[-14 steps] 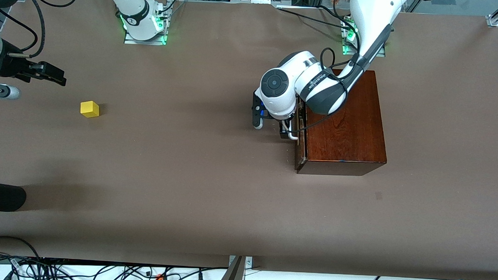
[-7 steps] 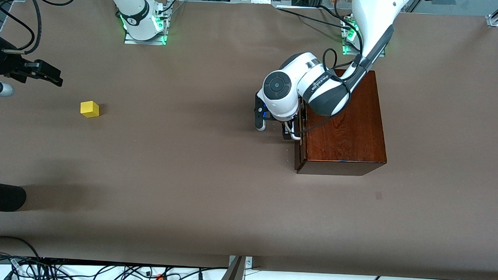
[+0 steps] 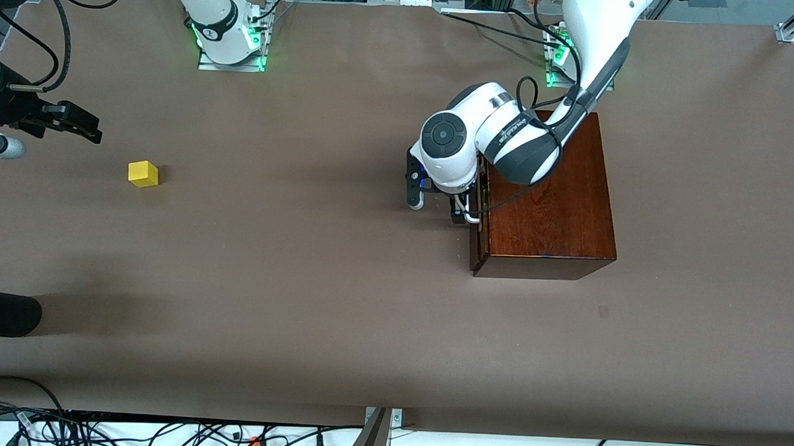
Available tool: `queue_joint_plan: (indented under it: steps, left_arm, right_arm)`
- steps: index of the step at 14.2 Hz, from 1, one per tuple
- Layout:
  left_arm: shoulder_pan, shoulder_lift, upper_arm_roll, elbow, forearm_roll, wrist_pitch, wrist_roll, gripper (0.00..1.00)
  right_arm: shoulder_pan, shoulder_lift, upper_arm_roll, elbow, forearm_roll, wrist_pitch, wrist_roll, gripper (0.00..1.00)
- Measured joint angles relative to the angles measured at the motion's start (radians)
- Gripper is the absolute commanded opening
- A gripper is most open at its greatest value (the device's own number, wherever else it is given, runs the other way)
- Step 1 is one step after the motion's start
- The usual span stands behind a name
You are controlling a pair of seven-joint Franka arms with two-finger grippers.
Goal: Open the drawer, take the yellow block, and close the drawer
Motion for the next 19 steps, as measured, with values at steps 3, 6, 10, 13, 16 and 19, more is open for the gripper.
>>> queue_joint_plan:
  steps: [3, 6, 10, 13, 16, 19]
  left_arm:
    - [-0.001, -0.029, -0.043, 0.039, -0.048, -0.007, -0.122, 1.0]
    - [0.037, -0.11, -0.045, 0.067, -0.159, -0.089, -0.215, 1.0]
    - [0.21, -0.252, -0.042, 0.072, -0.199, -0.255, -0.342, 1.0]
    - [0.328, -0.321, -0.04, 0.072, -0.2, -0.324, -0.391, 1.0]
    - [0.392, -0.347, -0.034, 0.077, -0.2, -0.35, -0.41, 1.0]
    - [0.375, -0.376, 0.084, 0.084, -0.2, -0.358, -0.419, 1.0]
  right_arm:
    - [0.0, -0.004, 0.0, 0.0, 0.0, -0.015, 0.0, 1.0]
    - [0.0, -0.005, 0.0, 0.0, 0.0, -0.019, 0.0, 1.0]
    - [0.001, -0.005, -0.001, 0.0, 0.0, -0.019, 0.0, 1.0]
    - [0.001, -0.005, -0.001, 0.0, 0.0, -0.019, 0.0, 1.0]
    - [0.001, -0.006, -0.002, 0.0, 0.0, -0.019, 0.0, 1.0]
    - [0.001, -0.007, -0.009, 0.0, 0.007, -0.017, 0.0, 1.0]
